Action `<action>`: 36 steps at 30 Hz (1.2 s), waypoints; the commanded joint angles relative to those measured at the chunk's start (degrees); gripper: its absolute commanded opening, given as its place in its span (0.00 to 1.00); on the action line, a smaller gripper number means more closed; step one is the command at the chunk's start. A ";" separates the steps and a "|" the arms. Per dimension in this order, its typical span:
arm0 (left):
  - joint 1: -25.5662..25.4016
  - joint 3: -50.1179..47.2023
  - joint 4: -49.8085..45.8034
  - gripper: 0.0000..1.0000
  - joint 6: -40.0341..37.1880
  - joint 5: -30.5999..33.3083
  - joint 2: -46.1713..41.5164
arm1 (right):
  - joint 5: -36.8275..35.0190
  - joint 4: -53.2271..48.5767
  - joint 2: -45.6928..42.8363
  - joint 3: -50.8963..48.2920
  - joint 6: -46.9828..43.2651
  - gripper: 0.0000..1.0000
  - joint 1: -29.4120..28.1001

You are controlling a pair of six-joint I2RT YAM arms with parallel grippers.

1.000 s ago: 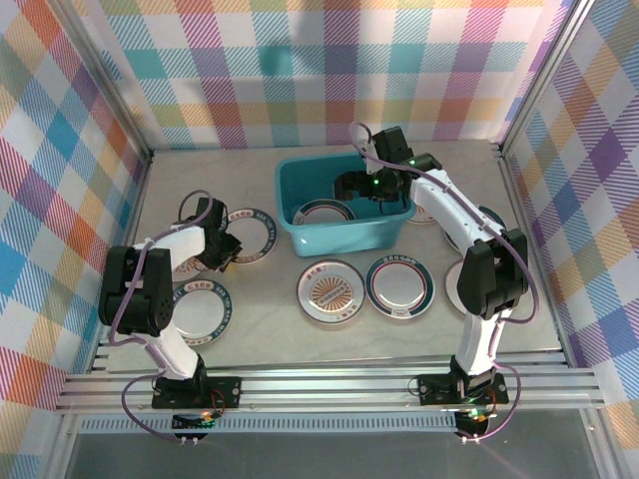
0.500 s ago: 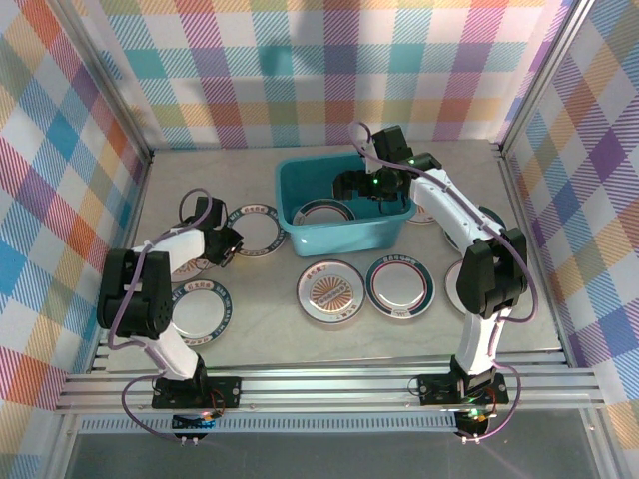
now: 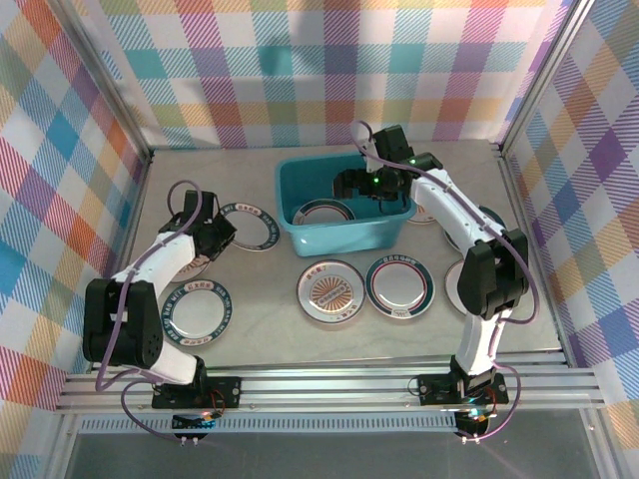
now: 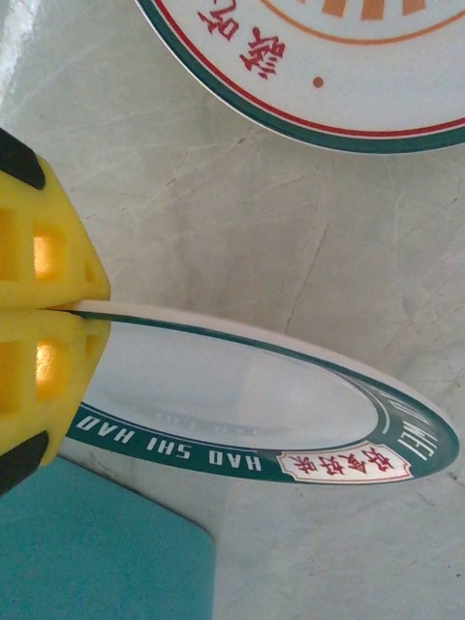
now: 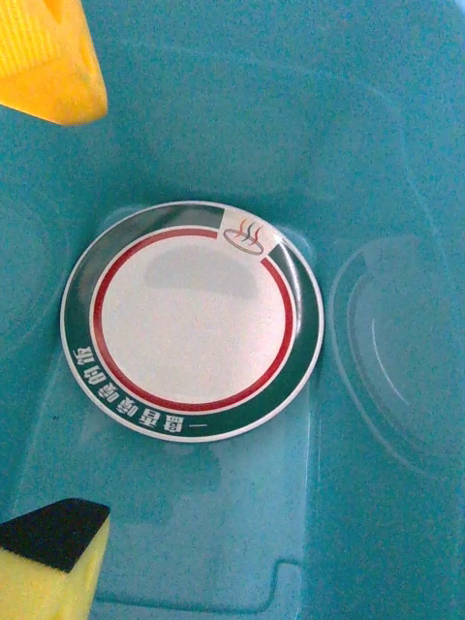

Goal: Place the plates into the plastic bin on the countertop

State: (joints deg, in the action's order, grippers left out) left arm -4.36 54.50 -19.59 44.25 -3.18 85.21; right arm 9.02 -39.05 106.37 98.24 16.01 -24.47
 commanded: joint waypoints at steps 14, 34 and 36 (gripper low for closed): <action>0.40 12.42 -4.48 0.00 -11.55 2.78 -6.69 | 3.01 1.67 -1.68 1.96 1.08 0.99 -0.32; 0.92 22.43 -6.57 0.00 -19.35 -1.79 -12.85 | 18.01 9.54 -4.08 3.23 -1.24 0.93 0.11; 0.92 23.16 -5.34 0.00 -18.07 -3.55 -13.12 | 21.48 12.43 -3.95 3.26 0.51 0.93 0.21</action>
State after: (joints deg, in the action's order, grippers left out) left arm -3.97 74.96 -28.62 25.67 -2.79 73.65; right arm 21.56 -33.15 104.40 99.61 14.59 -24.45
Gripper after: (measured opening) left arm 0.053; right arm 0.930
